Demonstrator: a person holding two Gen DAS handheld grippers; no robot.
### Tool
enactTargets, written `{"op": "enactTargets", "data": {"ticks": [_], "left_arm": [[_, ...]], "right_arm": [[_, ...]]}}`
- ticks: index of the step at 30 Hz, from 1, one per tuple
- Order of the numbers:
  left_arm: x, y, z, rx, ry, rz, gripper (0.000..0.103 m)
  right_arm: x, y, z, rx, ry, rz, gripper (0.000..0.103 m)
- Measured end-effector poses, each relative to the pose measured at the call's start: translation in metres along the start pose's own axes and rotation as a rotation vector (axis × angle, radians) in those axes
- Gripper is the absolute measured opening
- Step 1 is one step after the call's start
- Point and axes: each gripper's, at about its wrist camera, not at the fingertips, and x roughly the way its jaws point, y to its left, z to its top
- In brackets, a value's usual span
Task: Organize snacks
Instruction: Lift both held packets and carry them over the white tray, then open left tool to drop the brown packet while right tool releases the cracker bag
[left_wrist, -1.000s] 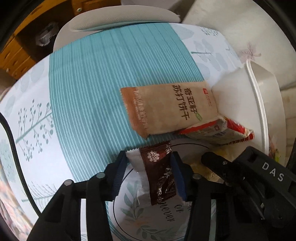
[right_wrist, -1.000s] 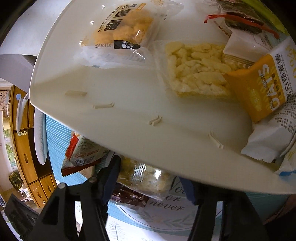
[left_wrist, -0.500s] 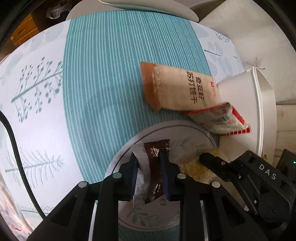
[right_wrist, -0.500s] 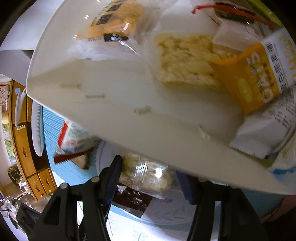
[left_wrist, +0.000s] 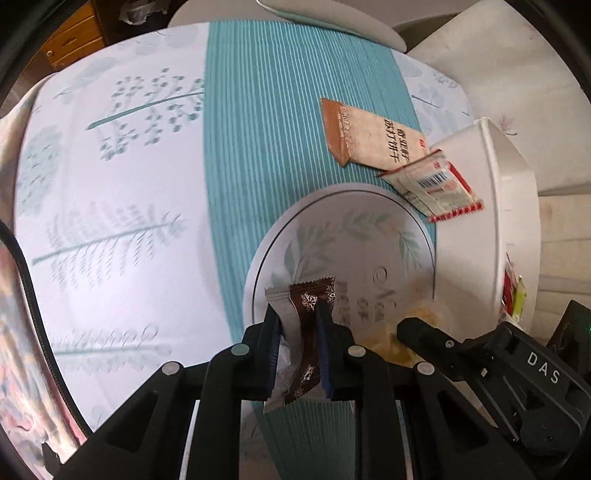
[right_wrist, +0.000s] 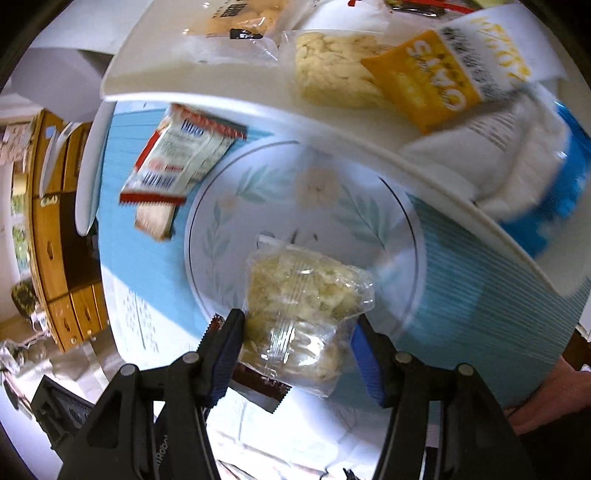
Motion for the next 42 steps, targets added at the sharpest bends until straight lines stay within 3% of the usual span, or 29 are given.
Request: {"op": "enactTargets", "data": {"ticks": [10, 18, 23, 28, 42], "left_arm": [[-0.054, -0.011, -0.038, 0.017, -0.088, -0.042, 0.016], [-0.105, -0.04, -0.067, 0.092, -0.203, -0.076, 0.016], [-0.12, -0.068, -0.081, 0.124, -0.245, -0.099, 0.016], [-0.122, -0.1, -0.092, 0.164, -0.275, -0.1, 0.016], [-0.091, -0.185, -0.104, 0.185, -0.336, -0.089, 0.016]], "right_arm": [[-0.052, -0.015, -0.044, -0.091, -0.042, 0.059, 0.058], [-0.098, -0.031, -0.06, -0.157, -0.147, 0.102, 0.058], [-0.118, -0.047, -0.051, -0.18, -0.181, 0.12, 0.058], [-0.128, -0.062, -0.033, -0.18, -0.13, 0.111, 0.058], [-0.151, -0.078, 0.058, -0.271, -0.088, 0.092, 0.058]]}}
